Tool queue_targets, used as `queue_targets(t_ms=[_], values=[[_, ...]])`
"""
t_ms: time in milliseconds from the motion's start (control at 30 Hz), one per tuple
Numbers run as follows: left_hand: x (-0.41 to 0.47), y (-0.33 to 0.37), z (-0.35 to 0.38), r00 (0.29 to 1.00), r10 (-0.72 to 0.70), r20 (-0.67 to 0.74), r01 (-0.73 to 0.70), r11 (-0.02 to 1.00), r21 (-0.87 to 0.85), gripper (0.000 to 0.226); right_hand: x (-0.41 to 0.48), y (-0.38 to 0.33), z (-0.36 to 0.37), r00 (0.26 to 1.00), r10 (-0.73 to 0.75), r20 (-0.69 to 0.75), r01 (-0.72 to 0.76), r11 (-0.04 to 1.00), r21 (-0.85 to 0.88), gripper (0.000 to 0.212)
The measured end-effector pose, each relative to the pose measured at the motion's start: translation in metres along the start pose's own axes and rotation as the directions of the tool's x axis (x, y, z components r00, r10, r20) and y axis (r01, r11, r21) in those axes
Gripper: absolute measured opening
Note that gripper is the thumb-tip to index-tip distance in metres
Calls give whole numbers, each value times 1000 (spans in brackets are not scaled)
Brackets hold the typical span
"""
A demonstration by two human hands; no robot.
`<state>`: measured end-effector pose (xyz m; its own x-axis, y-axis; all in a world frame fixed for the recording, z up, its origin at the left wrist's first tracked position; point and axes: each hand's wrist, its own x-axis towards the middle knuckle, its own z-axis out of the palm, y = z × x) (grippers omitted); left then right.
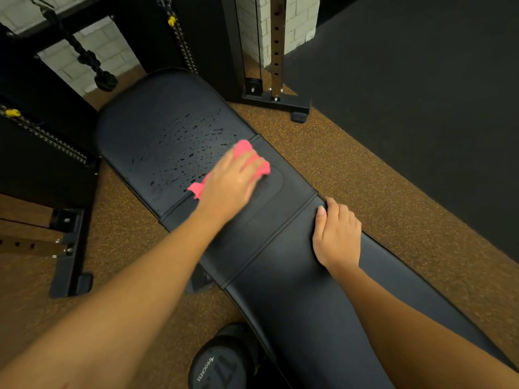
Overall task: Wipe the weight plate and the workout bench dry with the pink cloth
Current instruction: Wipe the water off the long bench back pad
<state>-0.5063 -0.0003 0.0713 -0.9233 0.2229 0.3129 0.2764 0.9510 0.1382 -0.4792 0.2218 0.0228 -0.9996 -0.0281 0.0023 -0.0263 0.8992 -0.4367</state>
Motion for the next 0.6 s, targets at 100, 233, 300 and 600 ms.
queue_targets(t_ms=[100, 233, 300, 600], values=[[-4, -3, -6, 980, -194, -52, 195, 981, 5, 26, -1, 1, 1, 1000, 0, -1, 0, 1000, -2, 60], [-25, 36, 3, 989, -134, -54, 130, 989, -71, 26, -1, 0, 0, 1000, 3, 10, -3, 1000, 0, 61], [-41, 53, 6, 997, -42, -63, 36, 995, -96, 25, 0, 0, 0, 1000, 2, 9, -2, 1000, 2, 60], [-54, 84, -20, 901, -408, 147, 410, 689, -598, 29, 6, -12, -13, 992, 82, 95, -100, 976, 192, 46]])
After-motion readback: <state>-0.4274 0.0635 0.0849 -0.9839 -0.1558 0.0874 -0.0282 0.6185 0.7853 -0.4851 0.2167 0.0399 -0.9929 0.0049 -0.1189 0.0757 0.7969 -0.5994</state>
